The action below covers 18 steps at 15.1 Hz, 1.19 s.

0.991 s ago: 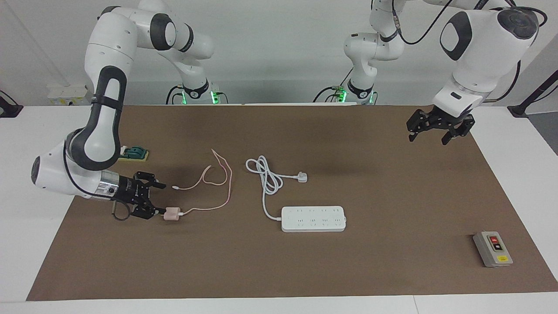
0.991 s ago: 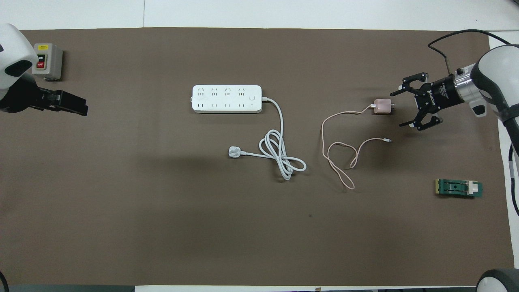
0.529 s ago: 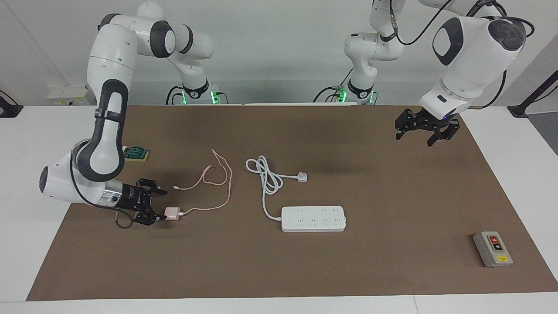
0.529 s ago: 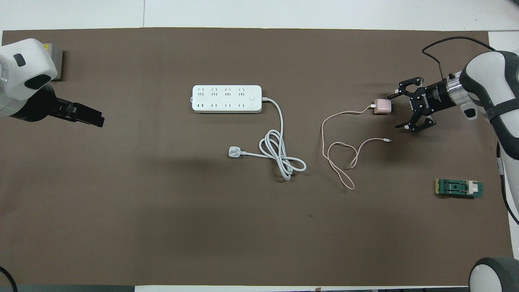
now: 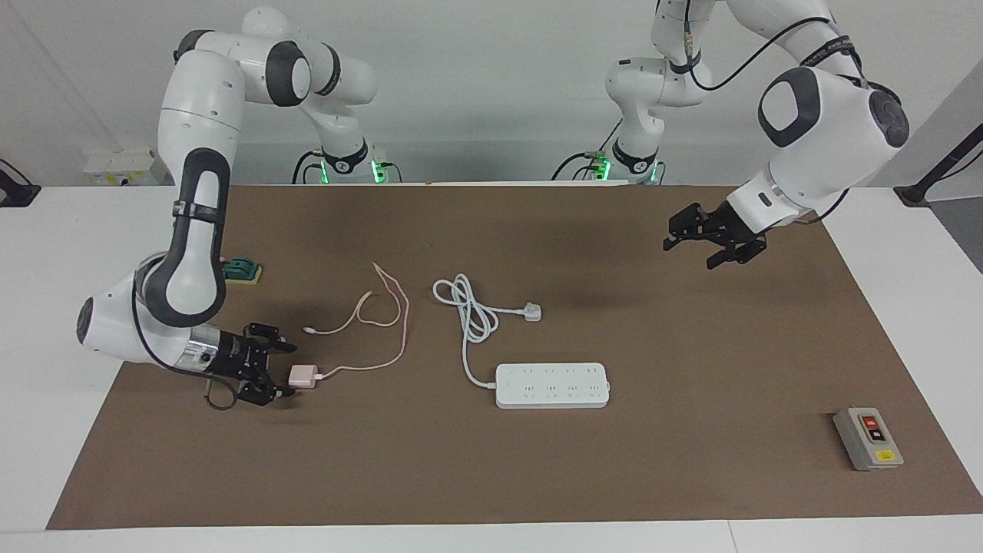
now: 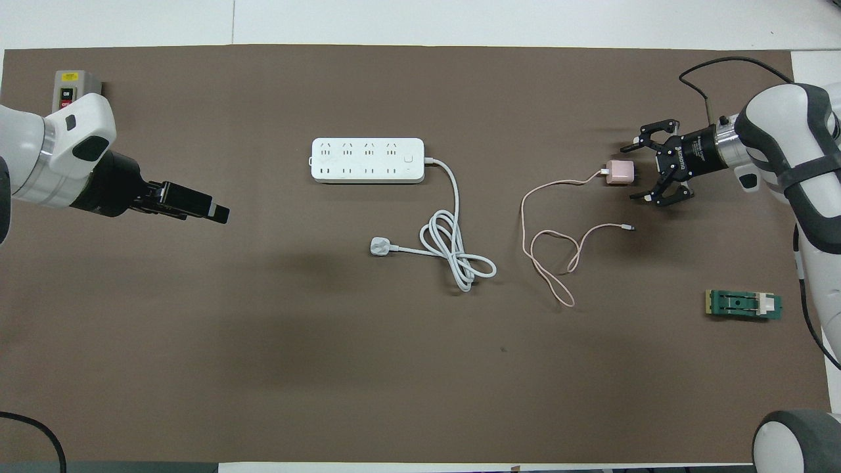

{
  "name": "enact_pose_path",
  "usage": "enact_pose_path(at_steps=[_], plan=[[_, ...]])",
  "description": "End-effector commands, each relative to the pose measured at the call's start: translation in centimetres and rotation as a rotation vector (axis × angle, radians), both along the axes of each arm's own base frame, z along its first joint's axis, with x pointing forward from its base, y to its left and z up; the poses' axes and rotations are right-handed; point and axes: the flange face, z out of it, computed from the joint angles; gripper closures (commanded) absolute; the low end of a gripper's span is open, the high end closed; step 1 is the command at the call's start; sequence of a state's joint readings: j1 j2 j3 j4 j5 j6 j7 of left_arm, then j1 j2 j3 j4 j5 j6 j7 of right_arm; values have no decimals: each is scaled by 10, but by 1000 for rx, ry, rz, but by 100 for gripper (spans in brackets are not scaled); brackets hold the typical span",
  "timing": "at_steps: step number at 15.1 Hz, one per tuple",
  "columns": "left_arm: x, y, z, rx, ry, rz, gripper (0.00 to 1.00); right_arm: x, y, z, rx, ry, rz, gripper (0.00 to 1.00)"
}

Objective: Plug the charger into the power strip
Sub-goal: 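Reach the right gripper to the pink charger while the left gripper advances, then grasp the pink charger with the right gripper while the left gripper grips the strip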

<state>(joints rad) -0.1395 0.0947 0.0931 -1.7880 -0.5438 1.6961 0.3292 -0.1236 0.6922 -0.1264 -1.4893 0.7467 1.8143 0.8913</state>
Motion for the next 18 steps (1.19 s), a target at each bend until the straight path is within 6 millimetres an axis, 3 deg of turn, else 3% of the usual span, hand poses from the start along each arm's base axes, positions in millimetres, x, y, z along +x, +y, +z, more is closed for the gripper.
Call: enact_pose_path(at_steps=[1,5,6,8,10,12,14,18], plan=[[1,15,-8,-82,-35,-12,0,4,1,-4,19,-51,31,22],[2,9,-22,-160,-53,8,0,2,-2,-12,3,-67,26,55],[3,8,-25,-171,-55,21,0,2,-2,-12,3,-72,30,67],[5,5,-31,-201,-42,35,0,2,-2,-11,4,-85,48,100],[7,0,-37,-252,-27,43,0,3,2,-8,1,-86,56,100],[13,-5,-44,-311,-22,65,0,7,20,4,-4,-92,84,100],[13,-22,-48,-379,-1,73,0,10,26,27,-6,-89,69,100],[19,-54,-56,-499,27,96,0,19,74,99,7,-61,52,100]])
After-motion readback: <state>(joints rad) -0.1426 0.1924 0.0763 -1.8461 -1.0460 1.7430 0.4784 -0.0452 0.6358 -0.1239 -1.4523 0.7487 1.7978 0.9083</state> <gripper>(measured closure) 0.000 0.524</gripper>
